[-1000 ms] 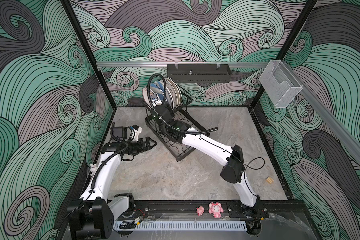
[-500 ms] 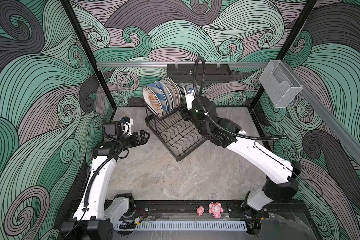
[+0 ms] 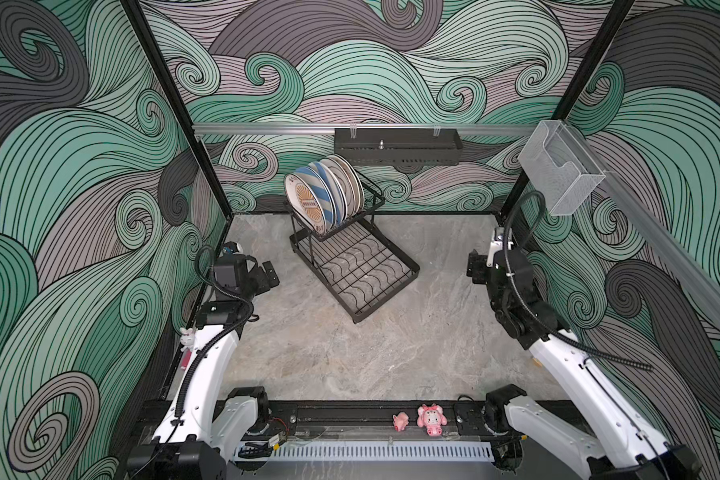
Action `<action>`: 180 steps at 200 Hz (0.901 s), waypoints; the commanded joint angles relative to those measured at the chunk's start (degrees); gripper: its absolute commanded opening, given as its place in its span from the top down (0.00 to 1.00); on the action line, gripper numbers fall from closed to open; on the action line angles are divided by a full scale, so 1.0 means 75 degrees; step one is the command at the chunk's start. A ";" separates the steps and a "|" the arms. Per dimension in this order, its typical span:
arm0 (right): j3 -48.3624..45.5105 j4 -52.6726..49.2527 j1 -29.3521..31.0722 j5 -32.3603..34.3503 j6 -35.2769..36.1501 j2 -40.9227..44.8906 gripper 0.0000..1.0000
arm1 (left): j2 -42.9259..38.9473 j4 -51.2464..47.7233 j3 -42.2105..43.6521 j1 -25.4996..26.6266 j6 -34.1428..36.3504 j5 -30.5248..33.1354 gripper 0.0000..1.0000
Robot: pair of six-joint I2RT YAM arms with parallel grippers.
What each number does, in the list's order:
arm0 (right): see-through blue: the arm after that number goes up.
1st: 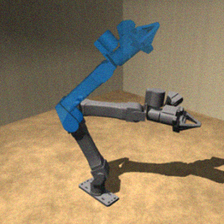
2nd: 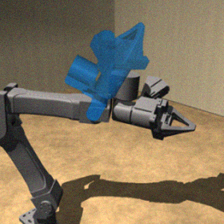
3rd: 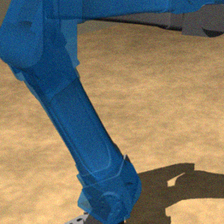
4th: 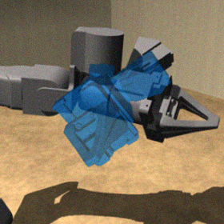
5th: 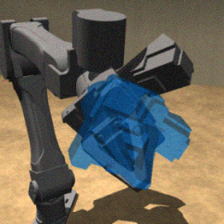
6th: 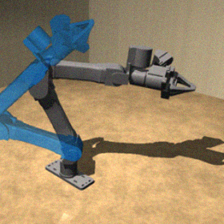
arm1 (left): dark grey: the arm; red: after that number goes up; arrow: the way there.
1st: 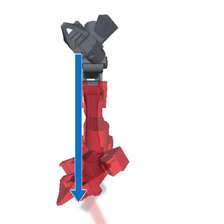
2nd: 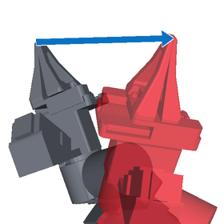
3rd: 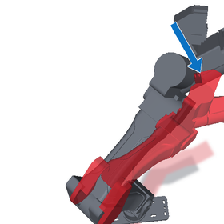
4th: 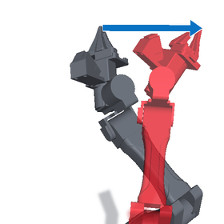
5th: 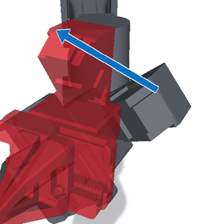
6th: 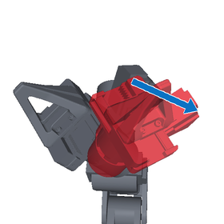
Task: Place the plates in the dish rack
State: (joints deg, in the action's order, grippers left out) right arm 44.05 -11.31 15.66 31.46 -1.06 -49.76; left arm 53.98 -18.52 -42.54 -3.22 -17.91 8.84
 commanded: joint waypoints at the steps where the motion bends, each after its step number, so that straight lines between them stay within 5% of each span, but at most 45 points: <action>1: -0.1474 0.1910 -0.0756 0.0166 -0.0604 0.0457 0.01 | -0.0143 0.2090 0.0821 -0.0106 0.0617 0.1607 0.01; 19: -0.2770 0.3275 -0.1698 -0.0043 -0.1597 0.0255 0.01 | 0.0126 0.3348 0.1497 -0.0248 0.0191 0.1254 0.01; 39: -0.3572 0.4842 -0.2183 -0.0890 -0.1448 -0.0702 0.01 | 0.0835 0.3929 0.1581 -0.0246 0.0462 0.0995 0.01; 67: -0.3391 0.5945 -0.2226 -0.1615 -0.1125 -0.2601 0.01 | 0.1740 0.3830 0.1530 -0.0262 0.0454 0.1234 0.01; 120: -0.2874 0.7765 -0.1983 -0.3582 0.0125 -0.4761 0.01 | 0.2994 0.7238 0.2660 -0.0308 0.1236 0.0355 0.02; 134: -0.2921 0.8717 -0.1804 -0.3445 0.0326 -0.5372 0.01 | 0.3801 0.8321 0.2836 -0.0308 0.1473 -0.0342 0.01; 149: -0.2727 0.7736 -0.1804 -0.3439 0.0285 -0.5036 0.01 | 0.4685 0.9120 0.2697 -0.0308 0.1856 -0.0839 0.01; 160: -0.2926 0.8574 -0.1801 -0.3444 0.0305 -0.5295 0.01 | 0.4820 0.8993 0.2497 -0.0297 0.2146 -0.1303 0.02; 180: -0.2802 0.7991 -0.1806 -0.3447 0.0294 -0.5094 0.01 | 0.4437 0.7296 0.2001 -0.0297 0.1984 -0.1298 0.01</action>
State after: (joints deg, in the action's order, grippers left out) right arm 22.24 46.78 2.13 6.94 -0.16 -88.71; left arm 89.76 38.79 -22.65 -5.19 -5.28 3.81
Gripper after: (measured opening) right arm 0.990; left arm 0.986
